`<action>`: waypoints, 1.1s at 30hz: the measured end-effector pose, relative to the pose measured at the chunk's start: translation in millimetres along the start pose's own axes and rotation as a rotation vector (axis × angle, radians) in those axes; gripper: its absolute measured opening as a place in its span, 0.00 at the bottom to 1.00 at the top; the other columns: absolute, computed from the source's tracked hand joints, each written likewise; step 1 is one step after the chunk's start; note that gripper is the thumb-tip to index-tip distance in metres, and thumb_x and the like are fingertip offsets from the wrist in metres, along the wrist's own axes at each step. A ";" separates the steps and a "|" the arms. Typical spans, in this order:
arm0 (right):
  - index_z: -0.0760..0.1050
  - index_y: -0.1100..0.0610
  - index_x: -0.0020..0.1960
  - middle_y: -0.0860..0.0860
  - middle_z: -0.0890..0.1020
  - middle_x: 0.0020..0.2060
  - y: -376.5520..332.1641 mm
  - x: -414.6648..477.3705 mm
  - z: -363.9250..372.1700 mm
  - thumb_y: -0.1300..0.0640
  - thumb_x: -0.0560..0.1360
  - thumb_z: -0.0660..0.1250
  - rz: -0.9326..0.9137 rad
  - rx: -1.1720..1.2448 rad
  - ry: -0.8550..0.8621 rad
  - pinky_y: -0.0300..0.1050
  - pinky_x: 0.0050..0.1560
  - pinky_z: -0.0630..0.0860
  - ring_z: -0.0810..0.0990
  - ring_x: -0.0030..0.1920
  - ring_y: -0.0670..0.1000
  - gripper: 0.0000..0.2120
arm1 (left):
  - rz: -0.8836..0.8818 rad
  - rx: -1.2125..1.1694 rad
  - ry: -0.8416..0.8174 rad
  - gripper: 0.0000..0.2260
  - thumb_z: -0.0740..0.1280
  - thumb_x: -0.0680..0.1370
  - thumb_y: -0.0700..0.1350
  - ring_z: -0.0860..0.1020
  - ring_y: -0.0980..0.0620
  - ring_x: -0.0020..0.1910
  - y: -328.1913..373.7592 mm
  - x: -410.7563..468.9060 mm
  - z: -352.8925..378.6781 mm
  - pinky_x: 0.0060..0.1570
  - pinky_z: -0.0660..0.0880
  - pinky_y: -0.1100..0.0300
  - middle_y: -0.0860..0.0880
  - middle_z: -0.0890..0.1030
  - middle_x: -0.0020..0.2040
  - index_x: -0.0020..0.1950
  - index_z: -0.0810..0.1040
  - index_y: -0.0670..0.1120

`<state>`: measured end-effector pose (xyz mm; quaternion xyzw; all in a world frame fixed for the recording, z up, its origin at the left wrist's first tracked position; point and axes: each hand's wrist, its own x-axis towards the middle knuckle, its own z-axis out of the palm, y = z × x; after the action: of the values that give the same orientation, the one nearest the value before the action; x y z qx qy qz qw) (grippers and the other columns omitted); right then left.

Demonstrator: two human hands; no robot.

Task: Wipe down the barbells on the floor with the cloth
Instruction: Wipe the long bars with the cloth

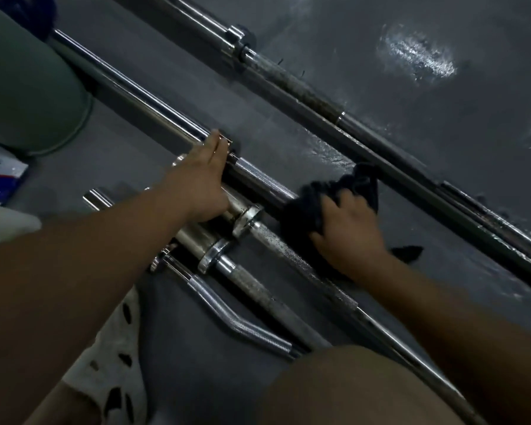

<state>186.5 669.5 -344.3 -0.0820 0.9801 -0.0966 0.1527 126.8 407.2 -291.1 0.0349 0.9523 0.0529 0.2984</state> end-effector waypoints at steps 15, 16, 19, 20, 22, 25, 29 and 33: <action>0.72 0.58 0.69 0.64 0.75 0.59 64.0 -62.5 3.6 0.55 0.66 0.75 0.073 0.071 -0.083 0.58 0.56 0.76 0.75 0.55 0.67 0.33 | 0.002 0.002 -0.029 0.48 0.68 0.72 0.41 0.43 0.48 0.79 -1.6 4.5 -3.2 0.76 0.54 0.46 0.55 0.32 0.78 0.79 0.36 0.51; 0.72 0.58 0.67 0.63 0.75 0.57 50.9 -47.0 4.7 0.53 0.66 0.74 0.061 0.046 -0.055 0.58 0.54 0.75 0.75 0.54 0.67 0.30 | -0.003 -0.012 -0.021 0.49 0.68 0.71 0.41 0.42 0.48 0.79 -0.8 6.5 -1.7 0.76 0.54 0.45 0.55 0.32 0.78 0.79 0.36 0.51; 0.71 0.55 0.67 0.61 0.74 0.58 -19.7 33.2 10.0 0.47 0.70 0.70 -0.051 0.040 0.099 0.57 0.53 0.73 0.74 0.56 0.65 0.27 | 0.004 -0.002 -0.001 0.48 0.68 0.71 0.41 0.42 0.47 0.79 2.4 16.0 -2.8 0.76 0.55 0.43 0.54 0.33 0.79 0.80 0.37 0.51; 0.69 0.55 0.69 0.61 0.73 0.61 -48.0 63.2 10.4 0.46 0.72 0.68 -0.072 0.072 0.110 0.57 0.56 0.73 0.73 0.59 0.65 0.27 | 0.002 0.005 0.002 0.47 0.68 0.71 0.41 0.42 0.47 0.79 3.5 18.9 -3.5 0.76 0.54 0.44 0.53 0.34 0.79 0.80 0.38 0.50; 0.67 0.54 0.71 0.60 0.71 0.66 -91.5 108.5 6.5 0.45 0.75 0.65 -0.089 0.141 0.068 0.56 0.59 0.71 0.71 0.64 0.64 0.27 | -0.008 -0.003 -0.003 0.47 0.67 0.71 0.40 0.42 0.48 0.79 5.2 22.8 -4.8 0.77 0.53 0.47 0.53 0.34 0.79 0.80 0.39 0.50; 0.65 0.52 0.73 0.60 0.71 0.64 -77.9 99.1 6.9 0.46 0.75 0.66 -0.143 0.209 0.048 0.55 0.59 0.73 0.71 0.63 0.64 0.28 | 0.009 0.001 -0.029 0.47 0.67 0.71 0.39 0.43 0.49 0.79 3.0 24.5 -9.7 0.77 0.51 0.52 0.53 0.34 0.79 0.80 0.39 0.50; 0.64 0.49 0.72 0.60 0.73 0.62 29.2 -18.1 4.4 0.50 0.69 0.71 -0.098 0.176 0.052 0.55 0.58 0.76 0.76 0.57 0.65 0.34 | 0.037 0.004 -0.043 0.46 0.66 0.72 0.37 0.44 0.49 0.79 -2.2 19.5 -15.1 0.75 0.52 0.56 0.54 0.34 0.79 0.80 0.40 0.50; 0.70 0.54 0.69 0.62 0.74 0.58 60.0 -42.1 -0.1 0.50 0.71 0.70 0.084 0.079 -0.054 0.55 0.55 0.74 0.75 0.56 0.66 0.28 | 0.026 -0.013 -0.010 0.48 0.68 0.71 0.37 0.41 0.47 0.79 -0.8 22.4 -5.9 0.77 0.50 0.52 0.53 0.34 0.79 0.80 0.39 0.50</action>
<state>218.2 735.6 -345.2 -0.0375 0.9737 -0.1266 0.1859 105.0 408.1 -299.1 0.0454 0.9499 0.0627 0.3027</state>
